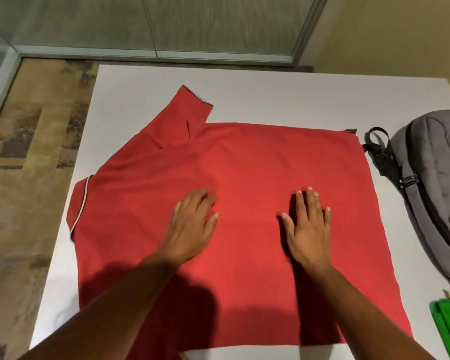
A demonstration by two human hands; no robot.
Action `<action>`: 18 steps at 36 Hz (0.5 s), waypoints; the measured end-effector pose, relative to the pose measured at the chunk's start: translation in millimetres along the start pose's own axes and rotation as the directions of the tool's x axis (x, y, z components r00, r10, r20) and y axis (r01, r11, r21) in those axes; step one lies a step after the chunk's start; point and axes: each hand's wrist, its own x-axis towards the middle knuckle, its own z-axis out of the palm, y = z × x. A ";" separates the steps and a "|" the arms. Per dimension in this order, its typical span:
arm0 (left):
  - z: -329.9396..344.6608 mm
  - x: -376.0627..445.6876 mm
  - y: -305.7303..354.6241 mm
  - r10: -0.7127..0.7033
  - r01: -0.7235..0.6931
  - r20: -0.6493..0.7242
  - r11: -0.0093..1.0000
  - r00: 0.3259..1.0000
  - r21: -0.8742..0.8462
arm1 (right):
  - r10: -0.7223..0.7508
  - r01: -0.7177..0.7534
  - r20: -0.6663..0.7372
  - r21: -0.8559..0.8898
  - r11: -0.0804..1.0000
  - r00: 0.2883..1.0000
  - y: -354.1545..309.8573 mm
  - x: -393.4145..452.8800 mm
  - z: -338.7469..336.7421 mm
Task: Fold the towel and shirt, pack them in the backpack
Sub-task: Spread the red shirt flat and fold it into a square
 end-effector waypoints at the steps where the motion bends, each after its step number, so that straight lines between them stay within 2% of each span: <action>1: 0.6 12.7 -5.0 -0.022 0.022 0.003 1.000 1.000 0.012 | -0.016 0.016 0.007 -0.002 1.000 1.000 0.2 5.9 0.5; 6: -1.9 46.3 -45.1 -0.256 0.258 -0.031 0.959 0.966 0.113 | -0.024 0.025 0.076 -0.018 1.000 0.997 5.1 19.7 4.1; 9: -8.9 45.6 -68.8 -0.367 0.385 -0.131 0.908 0.921 0.164 | -0.019 0.021 0.035 -0.043 0.999 0.999 6.2 20.9 3.9; 13: -15.8 58.9 -81.1 -0.372 0.409 -0.246 0.905 0.895 0.120 | -0.005 0.007 -0.041 0.036 0.999 0.999 -10.3 41.8 -2.1; 18: -17.9 106.2 -92.0 -0.296 0.320 -0.325 0.947 0.898 0.021 | -0.064 0.072 -0.070 0.108 0.992 0.995 -42.0 86.2 -0.3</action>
